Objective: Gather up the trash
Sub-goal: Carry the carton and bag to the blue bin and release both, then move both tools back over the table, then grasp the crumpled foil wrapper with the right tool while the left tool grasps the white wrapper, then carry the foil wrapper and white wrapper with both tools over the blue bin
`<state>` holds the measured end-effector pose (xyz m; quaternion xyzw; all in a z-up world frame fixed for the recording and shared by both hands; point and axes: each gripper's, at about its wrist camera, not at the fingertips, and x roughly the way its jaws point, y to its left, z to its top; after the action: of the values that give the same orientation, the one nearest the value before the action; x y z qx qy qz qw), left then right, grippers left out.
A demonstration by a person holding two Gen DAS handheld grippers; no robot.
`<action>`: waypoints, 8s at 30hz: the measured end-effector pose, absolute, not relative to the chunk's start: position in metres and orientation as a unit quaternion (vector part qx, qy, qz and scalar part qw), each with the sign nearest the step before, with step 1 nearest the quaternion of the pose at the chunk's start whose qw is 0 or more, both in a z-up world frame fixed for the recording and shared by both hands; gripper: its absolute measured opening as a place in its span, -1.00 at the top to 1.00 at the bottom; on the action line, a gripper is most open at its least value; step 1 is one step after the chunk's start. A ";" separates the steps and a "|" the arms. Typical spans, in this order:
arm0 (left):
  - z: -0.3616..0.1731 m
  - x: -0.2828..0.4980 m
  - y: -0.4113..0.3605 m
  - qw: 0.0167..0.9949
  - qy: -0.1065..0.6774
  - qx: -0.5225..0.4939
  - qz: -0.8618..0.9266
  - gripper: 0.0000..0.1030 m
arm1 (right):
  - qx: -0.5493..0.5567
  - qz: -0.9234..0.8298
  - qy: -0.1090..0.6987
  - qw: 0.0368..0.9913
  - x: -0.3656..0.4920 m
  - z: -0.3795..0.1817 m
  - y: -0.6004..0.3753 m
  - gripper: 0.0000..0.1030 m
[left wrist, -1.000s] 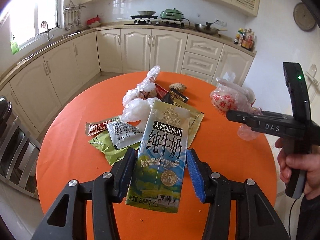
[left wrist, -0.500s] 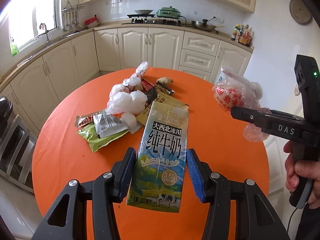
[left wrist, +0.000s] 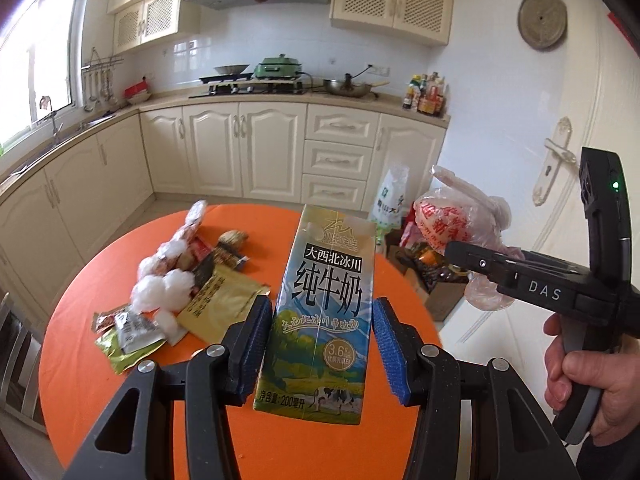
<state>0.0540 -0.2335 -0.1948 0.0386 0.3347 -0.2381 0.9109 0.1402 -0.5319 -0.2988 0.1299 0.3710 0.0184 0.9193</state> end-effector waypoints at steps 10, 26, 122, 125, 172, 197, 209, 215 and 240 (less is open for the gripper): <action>-0.191 0.063 -0.352 0.872 0.334 0.053 -0.353 0.09 | 0.163 -0.141 0.350 0.911 0.078 -0.287 -0.662 0.00; -0.310 0.155 -0.506 0.785 0.476 0.094 -0.386 0.09 | 0.254 -0.213 0.437 0.836 0.071 -0.420 -0.767 0.00; -0.210 -0.183 -0.110 0.960 0.268 -0.076 0.040 -0.97 | 0.005 0.092 0.302 0.949 0.154 -0.208 -0.338 -1.00; -0.205 -0.145 -0.121 0.952 0.292 -0.082 0.044 -0.97 | 0.007 0.099 0.348 0.932 0.172 -0.246 -0.331 -0.99; -0.309 0.194 -0.157 0.903 0.429 -0.002 0.027 -0.97 | 0.041 0.154 0.491 0.856 0.255 -0.397 -0.332 0.47; -0.366 0.277 -0.137 0.884 0.455 -0.033 -0.103 0.92 | 0.052 0.158 0.483 0.860 0.255 -0.387 -0.341 0.47; -0.336 0.215 -0.125 0.902 0.412 -0.047 -0.118 0.93 | 0.058 0.156 0.472 0.866 0.244 -0.373 -0.351 0.47; -0.315 0.192 -0.135 0.912 0.387 -0.040 -0.130 0.93 | 0.057 0.151 0.460 0.873 0.231 -0.360 -0.355 0.47; -0.219 0.082 -0.263 0.928 0.274 0.008 -0.253 0.92 | 0.083 0.042 0.338 0.937 0.151 -0.243 -0.490 0.47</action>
<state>0.0821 -0.2630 -0.2186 0.0076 0.2745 -0.2528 0.9277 0.1514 -0.4901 -0.2433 0.0826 0.3380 0.0417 0.9366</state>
